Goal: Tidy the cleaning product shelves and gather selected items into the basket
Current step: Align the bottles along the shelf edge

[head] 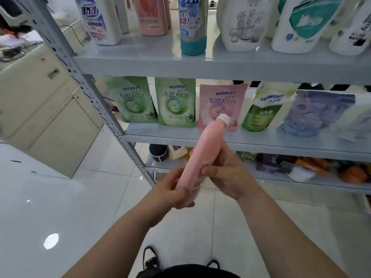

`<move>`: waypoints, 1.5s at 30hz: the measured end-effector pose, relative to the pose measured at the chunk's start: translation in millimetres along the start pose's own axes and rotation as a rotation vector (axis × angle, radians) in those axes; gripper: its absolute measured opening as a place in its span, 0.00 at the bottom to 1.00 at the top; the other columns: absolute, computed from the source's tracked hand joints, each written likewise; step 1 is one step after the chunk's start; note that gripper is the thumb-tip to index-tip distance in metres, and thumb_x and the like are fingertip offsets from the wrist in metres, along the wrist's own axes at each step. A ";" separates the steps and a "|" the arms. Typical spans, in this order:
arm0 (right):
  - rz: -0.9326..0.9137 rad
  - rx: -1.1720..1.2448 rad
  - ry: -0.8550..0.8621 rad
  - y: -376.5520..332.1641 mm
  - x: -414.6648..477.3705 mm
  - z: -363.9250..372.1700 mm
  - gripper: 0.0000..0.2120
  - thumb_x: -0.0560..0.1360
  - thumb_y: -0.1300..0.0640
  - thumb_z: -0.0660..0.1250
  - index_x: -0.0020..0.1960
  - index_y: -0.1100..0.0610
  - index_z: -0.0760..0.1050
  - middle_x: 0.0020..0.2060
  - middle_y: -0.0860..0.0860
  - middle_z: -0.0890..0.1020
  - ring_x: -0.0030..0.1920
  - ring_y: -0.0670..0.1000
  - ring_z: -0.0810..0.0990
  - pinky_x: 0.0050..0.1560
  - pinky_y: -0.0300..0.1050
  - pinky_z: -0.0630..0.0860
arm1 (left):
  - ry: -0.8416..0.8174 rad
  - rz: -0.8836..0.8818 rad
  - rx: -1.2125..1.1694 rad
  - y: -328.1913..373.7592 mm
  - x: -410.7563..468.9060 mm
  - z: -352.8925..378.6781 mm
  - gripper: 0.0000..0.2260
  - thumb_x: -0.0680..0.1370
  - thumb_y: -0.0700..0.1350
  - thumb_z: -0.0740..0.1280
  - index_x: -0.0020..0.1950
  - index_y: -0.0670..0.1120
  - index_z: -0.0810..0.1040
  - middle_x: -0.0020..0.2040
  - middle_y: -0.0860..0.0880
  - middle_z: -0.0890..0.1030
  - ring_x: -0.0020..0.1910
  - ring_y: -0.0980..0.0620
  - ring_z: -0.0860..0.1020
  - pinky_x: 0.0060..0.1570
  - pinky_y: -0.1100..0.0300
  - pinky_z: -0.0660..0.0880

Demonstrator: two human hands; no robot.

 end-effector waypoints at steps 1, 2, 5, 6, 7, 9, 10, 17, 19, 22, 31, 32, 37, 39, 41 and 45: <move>-0.006 -0.002 -0.005 2.1 -0.8 -2.0 0.41 0.59 0.67 0.82 0.67 0.54 0.68 0.53 0.54 0.83 0.56 0.53 0.81 0.54 0.50 0.80 | 0.041 0.012 0.029 -1.5 -1.1 2.3 0.32 0.66 0.46 0.69 0.72 0.56 0.73 0.63 0.49 0.80 0.57 0.48 0.82 0.52 0.48 0.83; -0.007 -0.010 0.003 4.0 -1.3 -2.5 0.41 0.59 0.67 0.82 0.67 0.54 0.68 0.54 0.53 0.83 0.57 0.52 0.81 0.55 0.49 0.80 | 0.094 0.020 0.049 -3.9 -2.2 3.5 0.31 0.66 0.46 0.69 0.70 0.56 0.74 0.62 0.49 0.81 0.55 0.49 0.83 0.51 0.47 0.84; -0.003 -0.055 0.066 12.1 -0.4 -4.3 0.36 0.62 0.60 0.81 0.66 0.52 0.70 0.54 0.49 0.84 0.57 0.52 0.82 0.56 0.50 0.80 | 0.250 0.036 0.039 -11.9 -6.7 2.5 0.25 0.68 0.46 0.69 0.66 0.56 0.76 0.57 0.49 0.84 0.52 0.47 0.84 0.46 0.44 0.85; 0.006 -0.048 0.086 14.5 -0.9 -3.9 0.34 0.64 0.58 0.80 0.66 0.52 0.70 0.54 0.50 0.84 0.57 0.52 0.83 0.56 0.51 0.80 | 0.275 0.034 0.002 -14.2 -8.0 1.9 0.23 0.69 0.47 0.68 0.65 0.56 0.76 0.56 0.49 0.84 0.51 0.45 0.85 0.42 0.45 0.84; 0.021 -0.005 0.099 18.3 -1.1 -3.1 0.32 0.67 0.56 0.81 0.66 0.53 0.70 0.55 0.51 0.85 0.58 0.54 0.83 0.56 0.52 0.81 | 0.287 0.016 -0.056 -16.1 -8.7 2.3 0.22 0.70 0.49 0.67 0.64 0.56 0.76 0.55 0.47 0.85 0.49 0.43 0.86 0.38 0.47 0.83; 0.082 0.154 0.134 26.1 -2.1 -0.4 0.33 0.69 0.48 0.82 0.68 0.55 0.71 0.59 0.56 0.84 0.60 0.58 0.84 0.56 0.56 0.82 | 0.305 -0.047 -0.200 -19.9 -8.4 5.4 0.18 0.73 0.52 0.64 0.62 0.52 0.77 0.49 0.45 0.86 0.42 0.43 0.85 0.29 0.53 0.78; 0.120 0.226 0.136 29.6 -2.5 1.7 0.35 0.70 0.43 0.80 0.70 0.56 0.71 0.62 0.57 0.83 0.63 0.60 0.83 0.58 0.58 0.82 | 0.320 -0.095 -0.279 -22.6 -7.6 7.8 0.16 0.74 0.52 0.63 0.60 0.49 0.77 0.45 0.44 0.86 0.36 0.44 0.84 0.24 0.57 0.73; 0.260 0.287 0.136 58.2 2.1 18.2 0.30 0.73 0.27 0.66 0.60 0.50 0.85 0.55 0.57 0.85 0.58 0.58 0.83 0.71 0.63 0.70 | 0.133 -0.370 -0.748 -29.5 -8.2 23.1 0.15 0.81 0.50 0.58 0.60 0.41 0.74 0.38 0.43 0.78 0.31 0.41 0.78 0.17 0.70 0.58; 0.294 0.262 0.237 62.1 5.1 16.9 0.31 0.74 0.30 0.69 0.60 0.55 0.81 0.49 0.58 0.85 0.53 0.59 0.82 0.72 0.63 0.67 | 0.065 -0.388 -0.745 -30.1 -8.4 17.6 0.15 0.81 0.51 0.58 0.59 0.41 0.73 0.37 0.43 0.77 0.26 0.46 0.76 0.17 0.70 0.57; 0.331 0.307 0.352 67.4 9.1 20.7 0.27 0.75 0.35 0.72 0.60 0.56 0.77 0.47 0.59 0.83 0.51 0.61 0.81 0.72 0.63 0.68 | 0.041 -0.382 -0.636 -31.8 -10.1 0.8 0.16 0.83 0.52 0.58 0.59 0.41 0.74 0.36 0.43 0.78 0.26 0.46 0.77 0.17 0.69 0.58; 0.074 0.105 0.254 38.8 30.0 59.9 0.30 0.67 0.60 0.71 0.67 0.61 0.66 0.52 0.64 0.78 0.57 0.63 0.75 0.69 0.70 0.68 | -0.067 -0.124 -0.113 -26.3 -5.0 -69.2 0.40 0.60 0.62 0.76 0.70 0.52 0.73 0.58 0.48 0.81 0.50 0.54 0.81 0.40 0.60 0.78; 0.035 0.048 0.241 34.5 32.4 63.7 0.32 0.67 0.64 0.70 0.68 0.60 0.64 0.52 0.63 0.79 0.57 0.63 0.77 0.67 0.69 0.71 | -0.059 -0.078 -0.035 -21.8 -3.2 -76.5 0.40 0.59 0.60 0.77 0.70 0.55 0.72 0.58 0.50 0.81 0.49 0.56 0.82 0.41 0.62 0.78; -0.008 -0.383 0.227 30.9 49.3 85.2 0.46 0.59 0.62 0.82 0.69 0.49 0.62 0.61 0.56 0.81 0.60 0.55 0.82 0.59 0.59 0.82 | -0.001 0.107 0.169 -8.7 4.9 -107.8 0.31 0.62 0.54 0.77 0.65 0.63 0.75 0.54 0.51 0.82 0.45 0.55 0.84 0.37 0.60 0.80; -0.025 -0.433 0.275 31.1 59.9 92.2 0.46 0.58 0.55 0.84 0.69 0.45 0.64 0.59 0.49 0.83 0.61 0.52 0.83 0.58 0.57 0.82 | 0.066 0.161 0.120 -7.2 5.6 -122.8 0.25 0.63 0.55 0.75 0.60 0.62 0.78 0.53 0.51 0.83 0.46 0.56 0.84 0.38 0.61 0.80; -0.064 -0.428 0.312 30.6 69.9 99.8 0.39 0.61 0.53 0.83 0.67 0.42 0.69 0.58 0.50 0.83 0.60 0.51 0.84 0.54 0.53 0.83 | 0.105 0.169 0.031 -9.9 6.9 -140.8 0.26 0.65 0.55 0.75 0.63 0.58 0.78 0.54 0.51 0.85 0.53 0.51 0.84 0.46 0.54 0.83; -0.120 -0.483 0.297 29.2 82.9 121.5 0.23 0.75 0.55 0.76 0.60 0.30 0.77 0.50 0.46 0.84 0.51 0.44 0.85 0.41 0.36 0.79 | 0.036 0.114 -0.278 -17.5 8.3 -167.1 0.26 0.68 0.53 0.71 0.67 0.55 0.77 0.56 0.47 0.86 0.53 0.45 0.85 0.43 0.50 0.83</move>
Point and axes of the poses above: each hand's wrist, its own x-axis towards the middle knuckle, its own z-axis out of the palm, y = z × x, the point moved 5 cm from there along x, towards the middle knuckle
